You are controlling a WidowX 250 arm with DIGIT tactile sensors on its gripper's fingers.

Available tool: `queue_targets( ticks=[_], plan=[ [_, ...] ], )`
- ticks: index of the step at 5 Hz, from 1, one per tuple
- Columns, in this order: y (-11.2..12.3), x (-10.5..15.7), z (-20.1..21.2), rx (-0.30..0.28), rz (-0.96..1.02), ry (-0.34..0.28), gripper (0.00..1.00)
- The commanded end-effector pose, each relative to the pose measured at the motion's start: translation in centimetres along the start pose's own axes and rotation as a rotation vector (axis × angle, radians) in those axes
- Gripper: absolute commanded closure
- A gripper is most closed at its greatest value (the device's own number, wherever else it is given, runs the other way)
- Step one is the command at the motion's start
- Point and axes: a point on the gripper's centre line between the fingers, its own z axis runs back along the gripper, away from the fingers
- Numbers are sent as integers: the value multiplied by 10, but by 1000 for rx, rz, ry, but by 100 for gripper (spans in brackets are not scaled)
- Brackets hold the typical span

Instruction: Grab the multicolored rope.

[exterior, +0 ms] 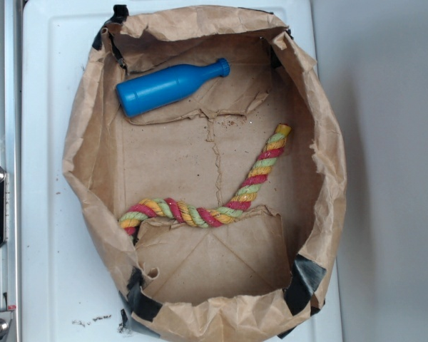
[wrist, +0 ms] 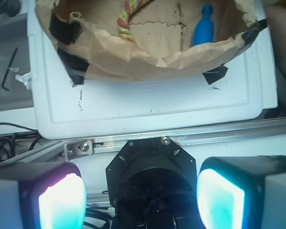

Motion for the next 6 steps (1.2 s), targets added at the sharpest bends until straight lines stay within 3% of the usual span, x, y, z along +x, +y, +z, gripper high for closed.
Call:
queue_targets(
  ticks=[1, 3, 4, 6],
  plan=[
    [0, 0, 0, 0, 0, 0, 0],
    [5, 48, -37, 20, 65, -92, 0],
    [12, 77, -56, 3, 81, -62, 0],
    [47, 131, -64, 7, 92, -112, 0]
  ],
)
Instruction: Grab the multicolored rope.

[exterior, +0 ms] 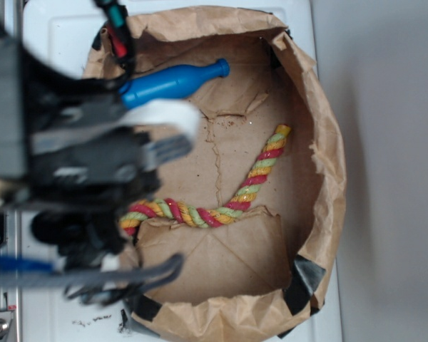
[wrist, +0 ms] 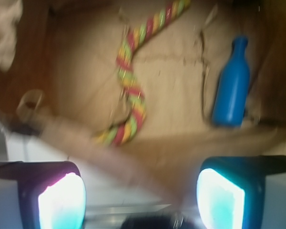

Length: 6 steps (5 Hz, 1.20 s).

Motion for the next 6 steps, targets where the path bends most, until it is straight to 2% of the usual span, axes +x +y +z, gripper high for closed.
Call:
queue_targets(
  ticks=[1, 2, 3, 6],
  plan=[
    [34, 48, 19, -30, 39, -128, 0],
    [41, 58, -13, -13, -1, -119, 0],
    [31, 50, -21, -43, 16, -100, 0],
    [31, 50, -21, -43, 16, -100, 0]
  ],
)
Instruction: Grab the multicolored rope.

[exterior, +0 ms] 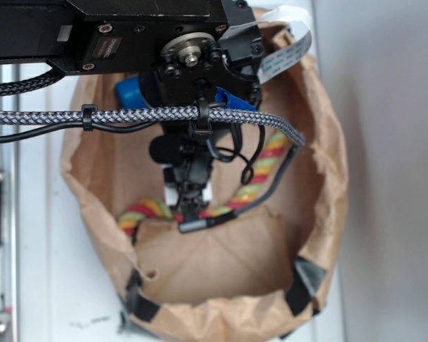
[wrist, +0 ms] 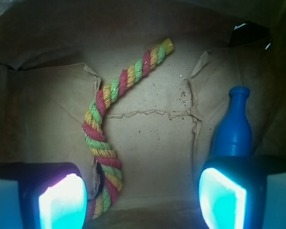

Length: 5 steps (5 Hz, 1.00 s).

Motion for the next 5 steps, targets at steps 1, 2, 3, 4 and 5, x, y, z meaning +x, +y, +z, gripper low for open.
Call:
queue_targets(
  ticks=[1, 2, 3, 4, 5],
  plan=[
    [-26, -5, -18, 77, -86, -92, 0],
    [-51, -6, -40, 130, -123, -103, 0],
    [-63, 1, -53, 103, -136, -100, 0],
    [-64, 17, -59, 111, -120, -104, 0],
    [-61, 30, -68, 83, -103, -85, 0]
  ],
)
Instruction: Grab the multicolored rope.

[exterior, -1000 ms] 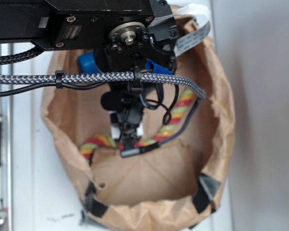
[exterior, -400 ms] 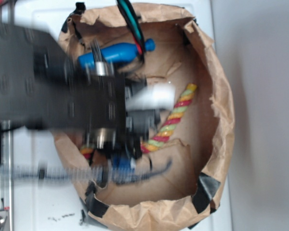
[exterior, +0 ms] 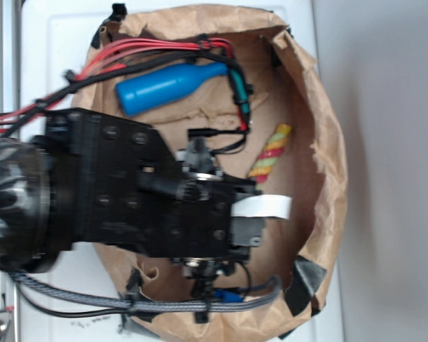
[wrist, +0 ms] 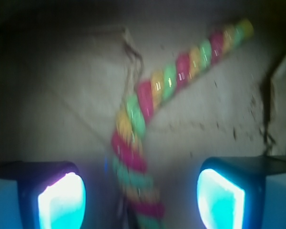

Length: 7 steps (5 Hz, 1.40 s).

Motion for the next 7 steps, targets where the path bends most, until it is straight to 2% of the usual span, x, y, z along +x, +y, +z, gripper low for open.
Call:
queue_targets(
  ticks=[1, 2, 3, 4, 5, 7],
  plan=[
    [4, 26, -16, 2, 7, -63, 0],
    [6, 20, -26, 42, 11, -87, 0],
    [11, 14, -17, 51, 27, -148, 100],
    [17, 10, -9, 94, 55, -216, 100],
    [27, 7, 1, 92, 85, -247, 100],
    [39, 10, 52, 3, 156, -225, 100]
  ],
)
